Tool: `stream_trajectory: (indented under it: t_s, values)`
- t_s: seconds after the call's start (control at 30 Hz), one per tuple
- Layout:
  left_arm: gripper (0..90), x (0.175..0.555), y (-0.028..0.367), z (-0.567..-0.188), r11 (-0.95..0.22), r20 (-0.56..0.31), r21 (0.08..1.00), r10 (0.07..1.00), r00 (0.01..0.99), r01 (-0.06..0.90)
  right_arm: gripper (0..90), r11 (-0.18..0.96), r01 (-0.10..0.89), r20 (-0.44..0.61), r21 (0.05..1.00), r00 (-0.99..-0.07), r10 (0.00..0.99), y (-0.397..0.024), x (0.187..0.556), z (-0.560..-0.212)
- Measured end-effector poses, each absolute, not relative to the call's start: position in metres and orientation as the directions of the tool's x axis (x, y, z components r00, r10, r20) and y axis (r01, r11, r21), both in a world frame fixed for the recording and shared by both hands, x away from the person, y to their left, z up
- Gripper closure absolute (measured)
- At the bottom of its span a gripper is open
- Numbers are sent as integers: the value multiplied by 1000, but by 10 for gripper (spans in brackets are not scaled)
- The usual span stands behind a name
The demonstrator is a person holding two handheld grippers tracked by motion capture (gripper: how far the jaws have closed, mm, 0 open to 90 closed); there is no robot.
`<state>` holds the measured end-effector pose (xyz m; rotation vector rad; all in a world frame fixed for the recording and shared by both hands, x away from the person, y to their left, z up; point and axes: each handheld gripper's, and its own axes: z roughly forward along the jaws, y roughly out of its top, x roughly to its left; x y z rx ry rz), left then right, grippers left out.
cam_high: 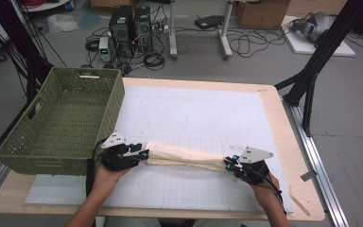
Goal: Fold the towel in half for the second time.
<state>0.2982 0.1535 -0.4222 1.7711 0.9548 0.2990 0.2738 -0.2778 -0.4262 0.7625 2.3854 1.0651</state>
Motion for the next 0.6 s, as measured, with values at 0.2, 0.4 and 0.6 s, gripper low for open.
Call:
stream_trajectory:
  t_s: [0.2, 0.4, 0.6]
  values:
    - [530, 302, 150, -407, -94, -239, 904, 700, 673, 418, 793, 580, 303, -162, 756, -772, 614, -276, 272, -427]
    - [590, 317, 137, -423, -166, -233, 870, 692, 683, 464, 762, 576, 303, -158, 760, -773, 615, -281, 268, -425]
    - [617, 317, 130, -439, -215, -227, 838, 698, 679, 501, 588, 490, 332, -87, 806, -752, 654, -294, 266, -419]
